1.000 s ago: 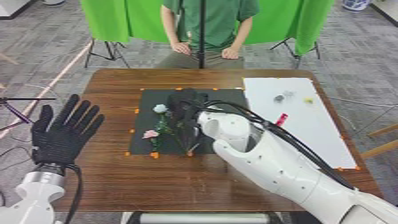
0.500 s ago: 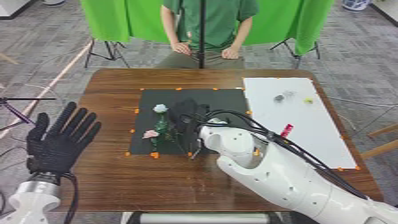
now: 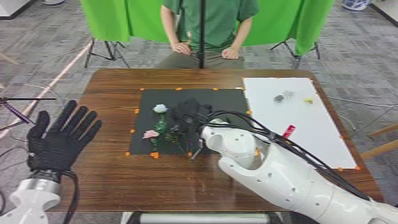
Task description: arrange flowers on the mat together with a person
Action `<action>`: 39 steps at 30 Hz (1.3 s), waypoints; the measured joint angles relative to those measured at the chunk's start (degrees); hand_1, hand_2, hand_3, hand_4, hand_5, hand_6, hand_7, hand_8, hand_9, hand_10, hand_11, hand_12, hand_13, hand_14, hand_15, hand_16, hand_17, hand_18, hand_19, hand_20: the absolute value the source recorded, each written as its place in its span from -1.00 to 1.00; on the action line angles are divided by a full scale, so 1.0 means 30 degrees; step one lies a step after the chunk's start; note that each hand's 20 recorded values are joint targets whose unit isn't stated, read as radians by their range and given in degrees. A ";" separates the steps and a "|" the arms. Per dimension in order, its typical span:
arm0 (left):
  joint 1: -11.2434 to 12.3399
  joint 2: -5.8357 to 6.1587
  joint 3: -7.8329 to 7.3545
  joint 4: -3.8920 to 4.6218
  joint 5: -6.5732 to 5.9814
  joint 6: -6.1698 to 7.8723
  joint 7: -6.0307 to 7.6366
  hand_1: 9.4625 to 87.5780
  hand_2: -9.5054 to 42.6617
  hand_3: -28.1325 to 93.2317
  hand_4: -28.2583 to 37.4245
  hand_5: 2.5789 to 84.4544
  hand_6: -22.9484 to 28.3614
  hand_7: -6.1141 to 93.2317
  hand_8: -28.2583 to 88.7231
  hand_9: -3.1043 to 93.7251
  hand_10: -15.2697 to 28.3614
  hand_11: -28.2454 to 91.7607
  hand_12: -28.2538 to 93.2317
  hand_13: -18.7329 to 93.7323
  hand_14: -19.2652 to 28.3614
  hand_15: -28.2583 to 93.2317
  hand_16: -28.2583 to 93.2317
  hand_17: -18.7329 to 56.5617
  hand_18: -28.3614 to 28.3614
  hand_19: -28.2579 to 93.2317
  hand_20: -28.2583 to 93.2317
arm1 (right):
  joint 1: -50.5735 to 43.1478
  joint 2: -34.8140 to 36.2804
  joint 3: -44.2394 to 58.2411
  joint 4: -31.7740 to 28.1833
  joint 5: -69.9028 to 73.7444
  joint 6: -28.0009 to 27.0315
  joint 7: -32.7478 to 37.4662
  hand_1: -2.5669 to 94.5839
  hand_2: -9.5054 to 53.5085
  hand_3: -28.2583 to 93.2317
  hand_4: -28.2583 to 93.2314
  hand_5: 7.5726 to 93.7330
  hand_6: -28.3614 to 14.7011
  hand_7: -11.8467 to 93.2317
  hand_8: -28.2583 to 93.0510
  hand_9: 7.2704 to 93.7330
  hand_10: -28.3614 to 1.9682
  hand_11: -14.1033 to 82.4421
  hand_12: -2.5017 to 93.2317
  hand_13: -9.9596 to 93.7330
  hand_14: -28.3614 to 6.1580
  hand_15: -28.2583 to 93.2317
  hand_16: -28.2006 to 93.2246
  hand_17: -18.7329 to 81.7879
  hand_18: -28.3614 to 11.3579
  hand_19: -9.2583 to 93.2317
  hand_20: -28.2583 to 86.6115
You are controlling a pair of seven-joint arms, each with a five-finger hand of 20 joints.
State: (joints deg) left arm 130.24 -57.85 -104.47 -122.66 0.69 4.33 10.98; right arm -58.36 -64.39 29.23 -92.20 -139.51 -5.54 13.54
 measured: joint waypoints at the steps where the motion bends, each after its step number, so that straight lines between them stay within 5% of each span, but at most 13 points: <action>1: 0.0111 -0.0034 -0.0094 -0.0074 -0.0001 -0.0022 -0.0016 -0.58 -0.23 0.60 -1.00 -0.06 0.12 -0.77 -0.65 -0.16 0.37 -0.28 -0.39 -0.17 0.46 -0.12 -0.62 -0.59 0.45 -0.06 -0.35 | -0.0030 0.0030 0.0020 -0.0082 0.0051 0.0009 0.0065 0.26 -0.96 0.66 -1.00 0.18 0.48 -0.26 -0.74 0.25 0.33 -0.37 -0.61 0.38 0.53 -0.08 0.03 0.00 -0.30 0.42 0.03; 10: 0.1198 -0.0285 -0.0567 -0.0651 -0.0007 -0.0230 -0.0142 -0.58 -0.22 0.60 -1.00 -0.06 0.12 -0.77 -0.65 -0.16 0.36 -0.28 -0.39 -0.17 0.46 -0.12 -0.62 -0.59 0.45 -0.06 -0.35 | -0.0546 0.0113 0.1087 -0.0584 0.0412 0.0167 0.0347 0.26 -0.79 0.64 -1.00 0.15 0.46 -0.26 -0.73 0.22 0.32 -0.38 -0.61 0.36 0.52 -0.10 0.03 -0.01 -0.29 0.38 0.00; 18: 0.0284 -0.0337 -0.0278 0.0031 -0.0002 -0.0149 -0.0309 -0.58 -0.23 0.60 -1.00 -0.06 0.12 -0.77 -0.65 -0.16 0.36 -0.28 -0.39 -0.17 0.46 -0.12 -0.62 -0.59 0.45 -0.06 -0.35 | -0.2525 0.0249 0.4936 -0.2016 0.2060 0.0805 -0.0029 -0.18 -0.68 0.78 -1.00 0.09 0.35 -0.32 -0.81 0.13 0.24 -0.40 -0.63 0.22 0.13 0.04 -0.25 -0.07 -0.32 0.31 -0.13; 26: 0.0164 -0.0337 -0.0414 0.0048 0.0002 0.0006 -0.0114 -0.59 -0.23 0.60 -1.00 -0.06 0.12 -0.77 -0.65 -0.16 0.37 -0.28 -0.39 -0.17 0.45 -0.12 -0.62 -0.58 0.46 -0.06 -0.35 | -0.5065 0.1970 0.9101 -0.5675 0.7236 0.0529 -0.0200 -0.30 -0.54 0.77 -0.98 0.04 0.29 -0.36 -0.79 0.05 0.19 -0.43 -0.64 0.10 0.05 -0.02 -0.30 -0.14 -0.32 0.18 -0.23; 39: 0.0329 -0.0337 -0.0479 -0.0017 -0.0006 0.0135 0.0764 -0.58 -0.23 0.60 -1.00 -0.06 0.12 -0.77 -0.65 -0.16 0.36 -0.28 -0.39 -0.17 0.45 -0.12 -0.62 -0.58 0.45 -0.06 -0.35 | -1.0741 0.3763 1.6122 -0.7033 1.5287 0.1413 -0.0569 -0.36 -0.42 0.76 -0.97 -0.11 0.24 -0.39 -0.78 -0.14 0.17 -0.53 -0.69 -0.08 0.11 -0.17 -0.35 -0.23 -0.31 0.02 -0.28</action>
State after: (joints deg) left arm 131.23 -58.86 -105.91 -122.71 0.67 4.73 13.27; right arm -90.58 -53.10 77.60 -113.30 -93.65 -1.30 11.83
